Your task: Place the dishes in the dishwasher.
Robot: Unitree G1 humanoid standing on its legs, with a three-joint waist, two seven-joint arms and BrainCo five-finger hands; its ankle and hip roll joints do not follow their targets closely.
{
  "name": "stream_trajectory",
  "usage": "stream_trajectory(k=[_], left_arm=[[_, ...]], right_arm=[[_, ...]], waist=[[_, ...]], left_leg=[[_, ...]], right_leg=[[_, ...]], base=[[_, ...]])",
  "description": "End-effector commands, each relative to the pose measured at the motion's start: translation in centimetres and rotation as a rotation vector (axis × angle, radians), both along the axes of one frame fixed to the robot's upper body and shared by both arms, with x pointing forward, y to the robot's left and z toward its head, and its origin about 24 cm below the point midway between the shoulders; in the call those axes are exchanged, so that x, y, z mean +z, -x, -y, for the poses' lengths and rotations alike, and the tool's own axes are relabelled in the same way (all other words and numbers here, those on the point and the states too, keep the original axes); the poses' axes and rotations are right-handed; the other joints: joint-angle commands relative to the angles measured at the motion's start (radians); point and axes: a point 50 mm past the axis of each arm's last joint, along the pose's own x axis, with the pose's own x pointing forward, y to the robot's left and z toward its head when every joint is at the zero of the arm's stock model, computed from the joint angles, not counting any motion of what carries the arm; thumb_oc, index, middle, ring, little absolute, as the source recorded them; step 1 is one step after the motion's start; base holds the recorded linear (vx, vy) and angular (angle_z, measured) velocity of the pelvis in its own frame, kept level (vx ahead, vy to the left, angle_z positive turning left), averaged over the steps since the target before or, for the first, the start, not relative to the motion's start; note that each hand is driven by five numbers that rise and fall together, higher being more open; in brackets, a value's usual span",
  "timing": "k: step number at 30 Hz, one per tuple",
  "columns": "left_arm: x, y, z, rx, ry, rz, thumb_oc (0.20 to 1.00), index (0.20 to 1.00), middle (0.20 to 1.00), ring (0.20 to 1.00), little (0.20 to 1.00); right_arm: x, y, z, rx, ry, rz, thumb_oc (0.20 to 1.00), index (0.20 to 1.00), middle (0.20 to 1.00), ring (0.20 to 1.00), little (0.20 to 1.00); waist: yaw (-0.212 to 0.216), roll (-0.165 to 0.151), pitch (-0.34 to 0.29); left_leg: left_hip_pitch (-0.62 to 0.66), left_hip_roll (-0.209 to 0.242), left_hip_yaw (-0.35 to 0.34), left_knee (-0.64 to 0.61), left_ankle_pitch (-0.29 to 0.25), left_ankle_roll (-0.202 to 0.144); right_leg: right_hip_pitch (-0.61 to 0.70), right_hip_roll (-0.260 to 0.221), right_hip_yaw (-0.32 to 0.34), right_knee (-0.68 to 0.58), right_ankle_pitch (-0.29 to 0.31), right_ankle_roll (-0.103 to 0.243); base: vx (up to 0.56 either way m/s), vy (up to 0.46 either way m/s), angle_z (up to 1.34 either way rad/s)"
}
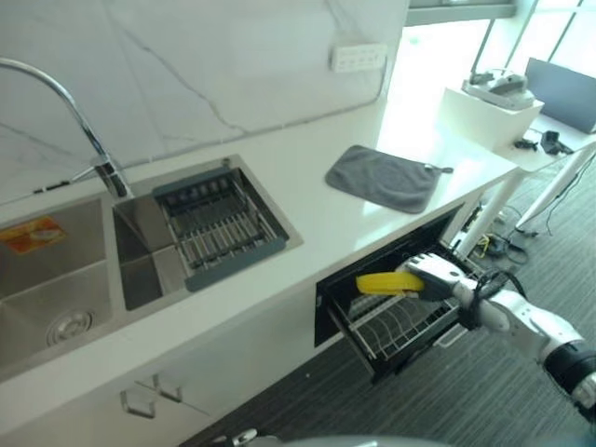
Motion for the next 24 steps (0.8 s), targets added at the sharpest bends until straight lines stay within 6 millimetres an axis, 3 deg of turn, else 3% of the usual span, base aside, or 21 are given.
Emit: stream_trajectory(k=[1, 8, 10, 13, 16, 24], left_arm=[[0.6, -2.1, -1.2, -0.100, -0.046, 0.033, 1.000, 1.000, 1.000, 1.000, 1.000], [1.2, -4.6, -1.4, -0.126, -0.035, 0.107, 1.000, 1.000, 1.000, 1.000, 1.000], [1.7, -6.4, -1.4, -0.144, -0.037, 0.150, 1.000, 1.000, 1.000, 1.000, 1.000], [2.4, -8.3, -1.4, -0.138, -0.040, 0.213, 1.000, 1.000, 1.000, 1.000, 1.000], [3.0, -9.9, -1.4, -0.154, -0.036, 0.246, 1.000, 1.000, 1.000, 1.000, 1.000], [4.6, -13.8, -0.6, -0.202, -0.045, 0.387, 1.000, 1.000, 1.000, 1.000, 1.000]], right_arm=[[3.3, -2.3, -0.3, -0.020, -0.045, 0.235, 0.200, 0.200, 0.200, 0.200, 0.200], [4.0, -4.2, 0.3, -0.097, -0.016, 0.366, 0.200, 0.200, 0.200, 0.200, 0.200], [4.8, -5.0, 0.5, -0.117, -0.005, 0.426, 0.200, 0.200, 0.200, 0.200, 0.200], [7.1, -6.6, 1.2, -0.152, 0.009, 0.510, 0.200, 0.200, 0.200, 0.200, 0.200], [8.2, -7.3, 1.8, -0.169, 0.033, 0.539, 0.200, 0.200, 0.200, 0.200, 0.200], [13.8, -10.2, 0.5, -0.175, 0.066, 0.645, 0.200, 0.200, 0.200, 0.200, 0.200]], waist=[[0.042, -0.024, 0.018], [0.059, 0.010, 0.108], [0.063, 0.023, 0.149], [0.076, 0.046, 0.213], [0.089, 0.066, 0.259], [0.120, 0.095, 0.378]], left_leg=[[0.035, 0.006, -0.024, 0.006, -0.025, 0.017], [-0.056, -0.005, -0.076, 0.166, -0.066, 0.038], [-0.096, -0.007, -0.093, 0.189, -0.064, 0.042], [-0.149, -0.016, -0.121, 0.212, -0.059, 0.047], [-0.176, -0.028, -0.148, 0.223, -0.050, 0.053], [-0.319, -0.048, -0.171, 0.247, -0.016, 0.065]], right_leg=[[0.017, -0.052, -0.072, 0.082, -0.017, 0.006], [-0.065, -0.086, -0.040, 0.235, -0.065, -0.011], [-0.098, -0.095, -0.034, 0.260, -0.066, -0.010], [-0.144, -0.108, -0.029, 0.300, -0.073, -0.012], [-0.163, -0.114, -0.027, 0.320, -0.074, -0.016], [-0.299, -0.117, -0.029, 0.367, -0.061, -0.022]], base=[[0.08, -0.016, 0.06], [-0.04, -0.017, 0.11], [-0.18, -0.017, 0.04], [-0.18, 0.024, 0.08], [-0.08, 0.010, 0.11], [-0.14, -0.002, 0.08]])
